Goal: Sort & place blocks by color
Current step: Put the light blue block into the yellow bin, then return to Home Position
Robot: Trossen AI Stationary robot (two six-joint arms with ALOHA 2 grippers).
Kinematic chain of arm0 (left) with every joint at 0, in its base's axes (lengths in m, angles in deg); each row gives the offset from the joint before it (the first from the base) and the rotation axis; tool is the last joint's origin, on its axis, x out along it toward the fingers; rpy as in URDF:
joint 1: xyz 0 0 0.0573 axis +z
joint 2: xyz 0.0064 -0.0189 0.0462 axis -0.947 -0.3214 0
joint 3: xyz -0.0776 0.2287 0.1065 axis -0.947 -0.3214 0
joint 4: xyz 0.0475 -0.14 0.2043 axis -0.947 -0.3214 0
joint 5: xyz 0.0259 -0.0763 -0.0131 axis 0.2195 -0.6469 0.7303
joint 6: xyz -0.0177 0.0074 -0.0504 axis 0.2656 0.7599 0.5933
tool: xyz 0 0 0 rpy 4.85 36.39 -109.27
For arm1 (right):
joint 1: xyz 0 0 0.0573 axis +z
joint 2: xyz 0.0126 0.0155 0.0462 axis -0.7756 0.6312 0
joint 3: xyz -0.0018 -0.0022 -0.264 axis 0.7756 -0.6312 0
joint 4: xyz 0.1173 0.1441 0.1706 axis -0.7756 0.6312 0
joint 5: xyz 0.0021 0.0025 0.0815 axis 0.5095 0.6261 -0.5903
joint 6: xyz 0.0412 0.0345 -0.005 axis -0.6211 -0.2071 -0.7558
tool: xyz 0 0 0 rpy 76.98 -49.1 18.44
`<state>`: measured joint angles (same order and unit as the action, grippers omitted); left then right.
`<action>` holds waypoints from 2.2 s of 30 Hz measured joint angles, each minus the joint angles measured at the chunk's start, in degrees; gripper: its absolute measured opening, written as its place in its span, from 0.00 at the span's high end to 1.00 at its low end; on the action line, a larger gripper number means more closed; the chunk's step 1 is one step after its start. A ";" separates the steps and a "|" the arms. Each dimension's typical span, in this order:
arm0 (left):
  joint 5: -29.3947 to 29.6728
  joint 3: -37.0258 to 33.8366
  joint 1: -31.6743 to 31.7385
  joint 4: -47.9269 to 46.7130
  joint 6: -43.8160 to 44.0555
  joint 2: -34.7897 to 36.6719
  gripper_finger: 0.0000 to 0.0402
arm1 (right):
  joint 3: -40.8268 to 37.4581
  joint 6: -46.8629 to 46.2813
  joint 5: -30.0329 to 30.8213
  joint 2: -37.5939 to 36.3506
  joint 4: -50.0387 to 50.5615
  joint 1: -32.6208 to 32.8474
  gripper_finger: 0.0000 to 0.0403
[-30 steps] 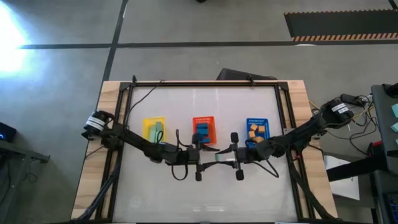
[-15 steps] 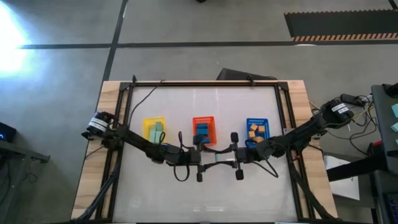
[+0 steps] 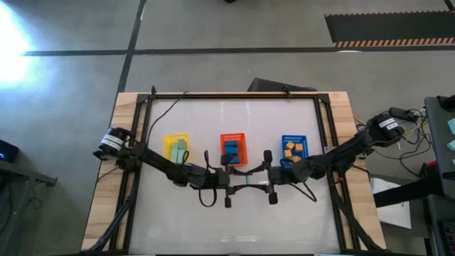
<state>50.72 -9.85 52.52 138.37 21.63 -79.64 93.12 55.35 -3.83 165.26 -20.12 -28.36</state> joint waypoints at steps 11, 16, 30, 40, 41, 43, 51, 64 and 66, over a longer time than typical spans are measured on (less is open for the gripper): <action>11.94 -0.31 0.79 -22.07 6.43 5.25 0.71 | 0.11 -4.42 10.70 -5.55 12.66 0.09 0.35; 21.06 -0.32 2.53 -49.11 21.83 11.73 0.71 | 0.09 -8.74 17.84 -9.48 20.25 0.07 0.39; 13.70 -1.79 10.93 -118.32 82.00 22.27 0.71 | 0.07 -10.12 17.82 -9.38 22.56 0.09 0.43; 8.50 -4.08 11.67 -118.22 81.93 21.71 0.70 | 0.07 -10.05 17.82 -9.35 22.48 0.09 0.43; 8.02 -4.15 11.67 -118.36 82.23 21.71 0.67 | 0.07 -10.03 17.82 -9.33 22.45 0.09 0.43; 7.97 -4.19 11.67 -118.36 82.27 21.71 0.58 | 0.07 -10.03 17.82 -9.33 22.48 0.09 0.43; 8.08 -4.19 11.67 -118.38 82.12 21.71 0.39 | 0.07 -10.03 17.82 -9.33 22.49 0.09 0.43; 14.07 -3.79 5.88 -95.95 47.25 26.60 0.38 | 0.00 -4.21 9.57 -9.33 23.73 0.11 0.43; 12.12 -5.57 5.13 -85.47 36.15 28.43 0.38 | -0.05 -2.57 9.64 -9.65 23.39 0.05 0.43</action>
<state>62.84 -15.42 57.65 52.90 57.78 -51.21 93.06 52.77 5.82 155.60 3.27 -28.31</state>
